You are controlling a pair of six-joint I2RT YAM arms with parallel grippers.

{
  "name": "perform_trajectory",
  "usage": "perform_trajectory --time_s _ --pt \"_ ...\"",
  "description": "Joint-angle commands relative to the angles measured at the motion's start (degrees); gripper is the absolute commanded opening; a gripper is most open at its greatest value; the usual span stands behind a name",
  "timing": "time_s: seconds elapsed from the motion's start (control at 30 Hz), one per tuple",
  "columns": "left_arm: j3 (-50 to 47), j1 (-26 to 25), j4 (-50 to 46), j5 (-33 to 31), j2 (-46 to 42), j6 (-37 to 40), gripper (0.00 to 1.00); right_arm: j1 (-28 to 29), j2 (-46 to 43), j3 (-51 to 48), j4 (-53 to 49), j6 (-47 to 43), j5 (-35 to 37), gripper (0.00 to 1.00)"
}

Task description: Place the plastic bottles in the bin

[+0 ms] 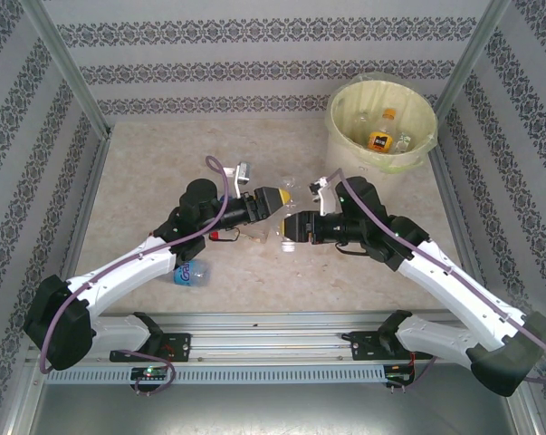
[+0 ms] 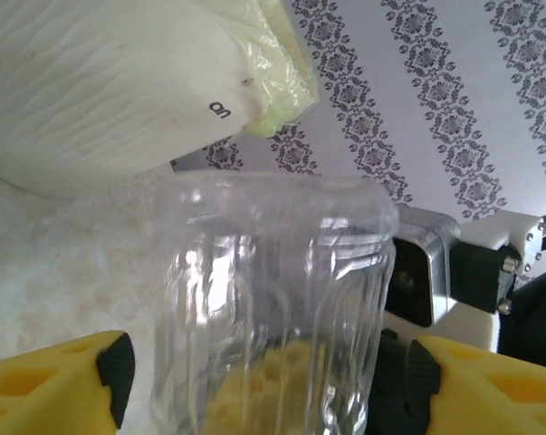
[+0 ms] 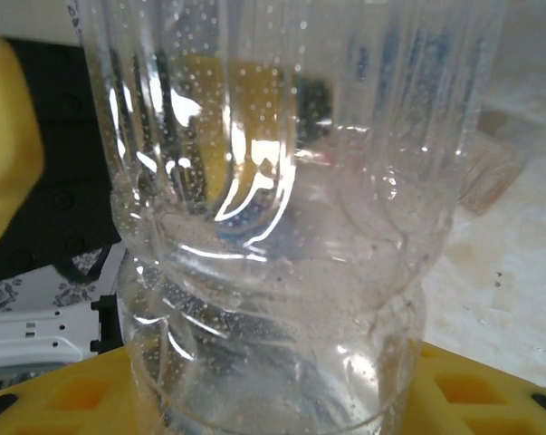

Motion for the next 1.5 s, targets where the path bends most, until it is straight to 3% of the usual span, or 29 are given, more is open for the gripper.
perform_trajectory --time_s 0.0,0.2,0.3,0.4,0.7,0.97,1.2,1.47 --pt "1.7 0.4 1.6 0.4 -2.8 0.1 0.99 -1.7 -2.3 2.1 -1.1 -1.2 -0.2 0.48" --pt "5.3 0.4 -9.6 -2.2 -8.5 8.1 1.0 -6.8 -4.0 5.1 -5.5 -2.9 0.8 0.48" --pt "4.9 0.4 -10.0 0.6 -11.7 10.9 1.0 -9.2 -3.6 8.9 -8.7 -5.4 3.4 0.48" --pt "4.2 0.4 -13.0 0.7 -15.9 12.7 1.0 -12.4 -2.0 14.3 -12.8 -8.1 6.8 0.48" --pt "1.2 0.4 -28.6 -7.3 -28.1 18.4 1.0 -21.3 10.0 35.3 -23.3 -16.5 23.3 0.46" --pt "0.1 0.4 -33.2 -9.1 -31.1 18.0 1.0 -28.3 25.1 50.2 -24.6 -21.2 26.6 0.45" --pt "0.8 0.4 -34.6 -9.9 -30.6 18.3 1.0 -30.8 38.8 62.9 -29.1 -26.5 31.1 0.44" --pt "1.6 0.3 -36.7 -10.6 -30.9 18.8 1.0 -30.2 46.6 65.9 -30.6 -28.9 25.7 0.43"
